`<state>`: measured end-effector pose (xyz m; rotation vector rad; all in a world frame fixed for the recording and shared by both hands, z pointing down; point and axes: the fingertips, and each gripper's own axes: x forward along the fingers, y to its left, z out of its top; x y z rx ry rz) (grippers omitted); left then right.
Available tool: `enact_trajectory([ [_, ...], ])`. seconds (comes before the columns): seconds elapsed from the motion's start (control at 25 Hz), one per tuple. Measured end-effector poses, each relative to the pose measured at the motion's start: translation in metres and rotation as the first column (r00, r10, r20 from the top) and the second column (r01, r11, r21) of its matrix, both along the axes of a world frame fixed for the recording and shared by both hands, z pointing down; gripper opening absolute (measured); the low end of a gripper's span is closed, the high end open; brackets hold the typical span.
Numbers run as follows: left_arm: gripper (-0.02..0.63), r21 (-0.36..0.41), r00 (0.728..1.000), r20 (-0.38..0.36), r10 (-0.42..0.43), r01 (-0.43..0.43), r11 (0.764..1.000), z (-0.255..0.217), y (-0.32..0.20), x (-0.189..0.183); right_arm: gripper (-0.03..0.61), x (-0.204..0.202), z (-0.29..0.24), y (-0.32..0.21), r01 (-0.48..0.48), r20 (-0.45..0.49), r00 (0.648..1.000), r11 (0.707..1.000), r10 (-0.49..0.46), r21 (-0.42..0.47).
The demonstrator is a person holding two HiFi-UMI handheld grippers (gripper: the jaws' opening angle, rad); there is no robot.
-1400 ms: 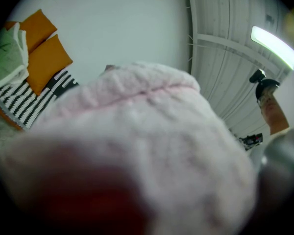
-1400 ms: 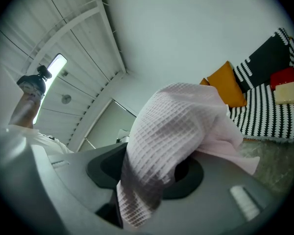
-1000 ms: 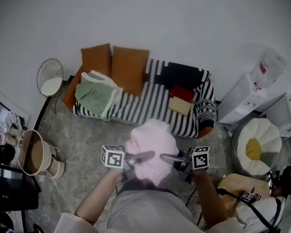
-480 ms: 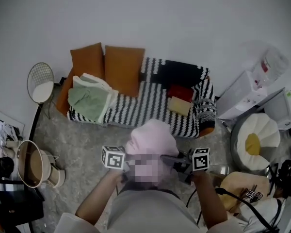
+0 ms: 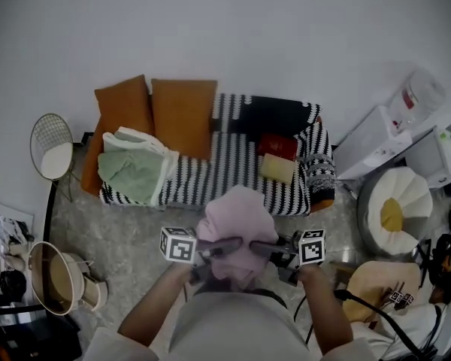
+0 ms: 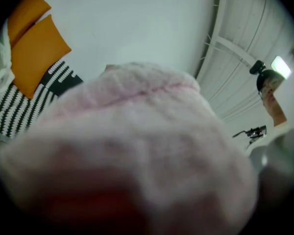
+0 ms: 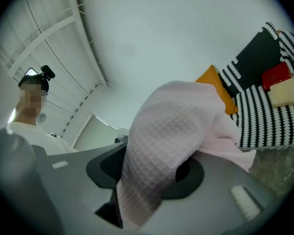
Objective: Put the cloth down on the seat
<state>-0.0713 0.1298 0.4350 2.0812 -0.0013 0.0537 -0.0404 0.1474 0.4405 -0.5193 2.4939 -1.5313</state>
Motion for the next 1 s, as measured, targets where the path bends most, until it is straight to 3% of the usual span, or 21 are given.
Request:
enact_trajectory([
  [0.52, 0.201, 0.026, 0.998, -0.005, 0.063, -0.063, 0.998, -0.002, -0.069, -0.021, 0.201, -0.022, 0.0, -0.067, -0.075, -0.01, 0.997, 0.997, 0.075, 0.012],
  [1.0, 0.201, 0.034, 0.999, -0.007, 0.043, -0.042, 0.999, 0.003, -0.099, -0.01, 0.202, -0.01, 0.004, -0.098, -0.076, -0.003, 0.997, 0.997, 0.076, 0.008],
])
